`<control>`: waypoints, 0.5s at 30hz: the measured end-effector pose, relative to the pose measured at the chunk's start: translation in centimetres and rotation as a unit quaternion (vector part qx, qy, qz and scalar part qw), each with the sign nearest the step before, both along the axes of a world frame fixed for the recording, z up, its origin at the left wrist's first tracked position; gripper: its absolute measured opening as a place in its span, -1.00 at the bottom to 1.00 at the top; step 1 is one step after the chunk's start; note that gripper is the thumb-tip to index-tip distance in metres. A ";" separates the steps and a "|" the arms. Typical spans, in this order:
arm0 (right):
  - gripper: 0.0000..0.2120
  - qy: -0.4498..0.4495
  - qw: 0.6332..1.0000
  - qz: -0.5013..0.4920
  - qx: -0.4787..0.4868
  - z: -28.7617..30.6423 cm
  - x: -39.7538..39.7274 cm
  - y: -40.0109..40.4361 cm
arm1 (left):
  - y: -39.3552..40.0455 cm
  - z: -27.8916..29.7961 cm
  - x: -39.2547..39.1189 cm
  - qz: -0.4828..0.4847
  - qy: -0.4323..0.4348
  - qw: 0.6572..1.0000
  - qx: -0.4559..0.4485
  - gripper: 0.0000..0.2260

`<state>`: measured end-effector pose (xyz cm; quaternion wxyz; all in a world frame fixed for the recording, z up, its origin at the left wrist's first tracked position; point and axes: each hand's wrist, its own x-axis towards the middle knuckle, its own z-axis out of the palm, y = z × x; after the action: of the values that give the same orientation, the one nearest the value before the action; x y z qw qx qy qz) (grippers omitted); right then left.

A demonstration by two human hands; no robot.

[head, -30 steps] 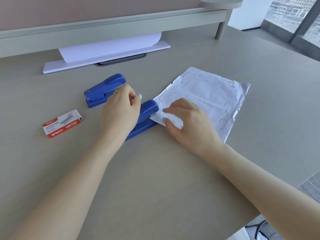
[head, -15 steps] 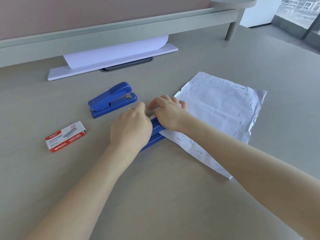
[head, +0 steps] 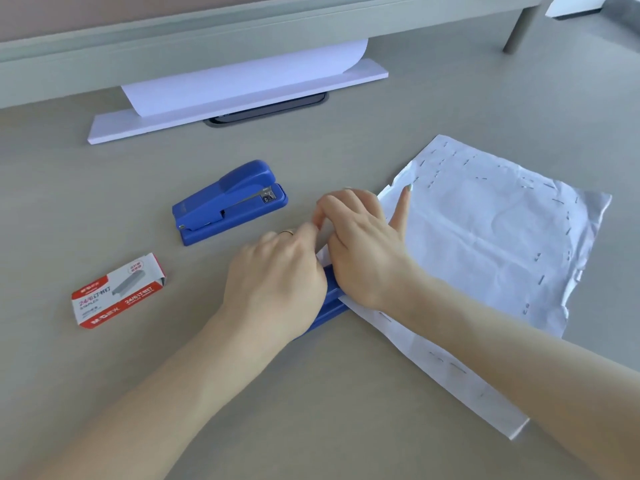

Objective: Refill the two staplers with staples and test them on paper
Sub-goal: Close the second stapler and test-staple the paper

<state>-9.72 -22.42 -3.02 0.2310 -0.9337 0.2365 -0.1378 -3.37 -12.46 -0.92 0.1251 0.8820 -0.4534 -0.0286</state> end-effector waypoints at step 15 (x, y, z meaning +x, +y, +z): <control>-0.80 -0.231 0.924 -0.049 0.302 3.2 -2.2 0.7 | 1.3 0.5 -0.6 0.069 0.107 0.965 -0.228 -0.81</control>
<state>-11.92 -21.69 0.14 0.5433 -0.7492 0.2526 -0.2824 -3.93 -11.11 -0.45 0.3726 0.8510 -0.3700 -0.0104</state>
